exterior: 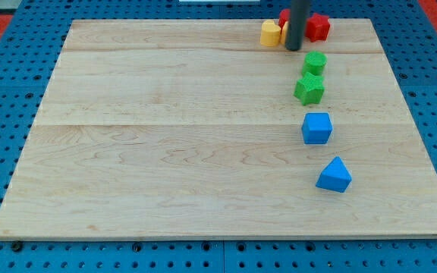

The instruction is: Move the green circle diagonally to the yellow heart

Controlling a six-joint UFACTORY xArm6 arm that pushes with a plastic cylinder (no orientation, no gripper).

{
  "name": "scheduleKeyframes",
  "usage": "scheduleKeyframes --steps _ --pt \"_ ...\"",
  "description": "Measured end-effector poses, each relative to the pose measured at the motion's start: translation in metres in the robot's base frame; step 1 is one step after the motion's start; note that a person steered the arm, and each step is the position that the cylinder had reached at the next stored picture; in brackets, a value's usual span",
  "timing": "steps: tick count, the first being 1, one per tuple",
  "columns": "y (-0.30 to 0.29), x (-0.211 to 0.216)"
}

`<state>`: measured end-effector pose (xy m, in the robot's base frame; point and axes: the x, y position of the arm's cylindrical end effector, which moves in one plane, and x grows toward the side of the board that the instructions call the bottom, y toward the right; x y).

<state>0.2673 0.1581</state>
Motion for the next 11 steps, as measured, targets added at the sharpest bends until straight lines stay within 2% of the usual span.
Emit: scheduleKeyframes --steps 1,2,4,6,8,10,11 --pt "0.059 0.002" --pt "0.061 0.036" --pt "-0.072 0.050" --pt "-0.066 0.063" --pt "-0.099 0.057" --pt "-0.207 0.056" --pt "-0.211 0.056"
